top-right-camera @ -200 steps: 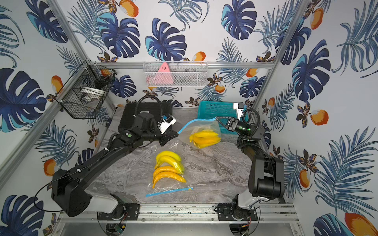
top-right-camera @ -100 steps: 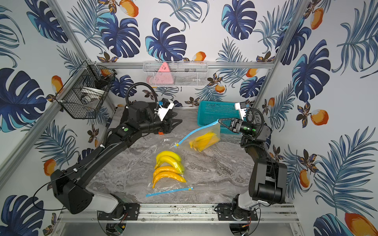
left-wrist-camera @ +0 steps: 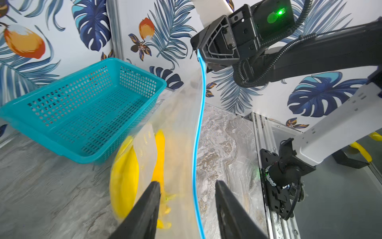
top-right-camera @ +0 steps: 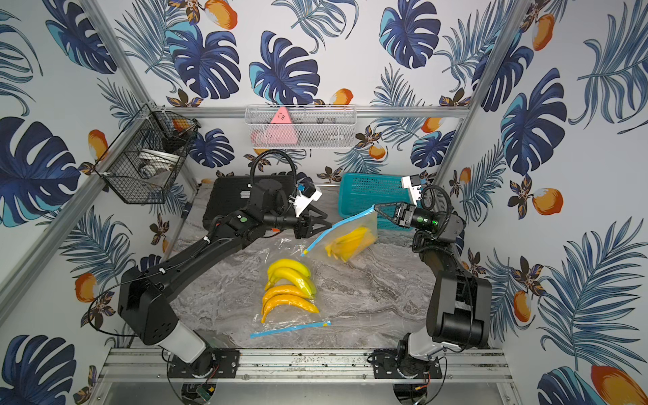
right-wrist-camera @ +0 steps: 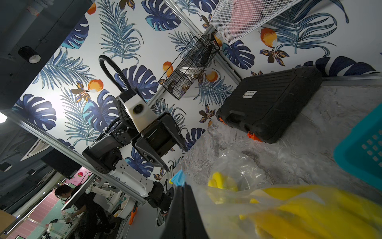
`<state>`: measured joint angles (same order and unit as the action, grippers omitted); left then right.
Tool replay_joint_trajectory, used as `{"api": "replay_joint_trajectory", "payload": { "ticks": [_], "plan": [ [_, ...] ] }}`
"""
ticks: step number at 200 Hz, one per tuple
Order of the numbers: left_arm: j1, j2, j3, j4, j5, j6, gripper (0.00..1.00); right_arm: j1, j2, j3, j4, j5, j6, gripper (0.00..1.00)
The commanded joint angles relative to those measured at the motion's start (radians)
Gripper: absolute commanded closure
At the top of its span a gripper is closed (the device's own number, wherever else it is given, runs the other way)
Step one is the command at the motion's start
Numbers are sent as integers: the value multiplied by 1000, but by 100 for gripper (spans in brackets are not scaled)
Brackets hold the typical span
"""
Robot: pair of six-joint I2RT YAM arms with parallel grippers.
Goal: Open the zip-top bag and take out the banana
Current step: Open the zipper of the food storage bag at the center of the board.
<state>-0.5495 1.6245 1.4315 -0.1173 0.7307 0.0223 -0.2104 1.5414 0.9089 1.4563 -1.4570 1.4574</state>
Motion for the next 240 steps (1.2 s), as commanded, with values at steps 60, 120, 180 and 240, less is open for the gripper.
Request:
{"api": "replay_joint_trajectory", "payload": {
  "ticks": [60, 120, 180, 240],
  "plan": [
    [62, 105, 20, 266, 112, -213, 49, -4, 9, 0, 57, -52, 23, 100],
    [68, 166, -16, 448, 242, -399, 51, -16, 12, 7, 58, -52, 28, 100],
    [19, 184, -81, 608, 282, -539, 52, -17, 19, -5, 57, -53, 33, 100],
    [-10, 256, -107, 850, 286, -728, 51, -17, 12, -4, 56, -48, 38, 100]
  ]
}}
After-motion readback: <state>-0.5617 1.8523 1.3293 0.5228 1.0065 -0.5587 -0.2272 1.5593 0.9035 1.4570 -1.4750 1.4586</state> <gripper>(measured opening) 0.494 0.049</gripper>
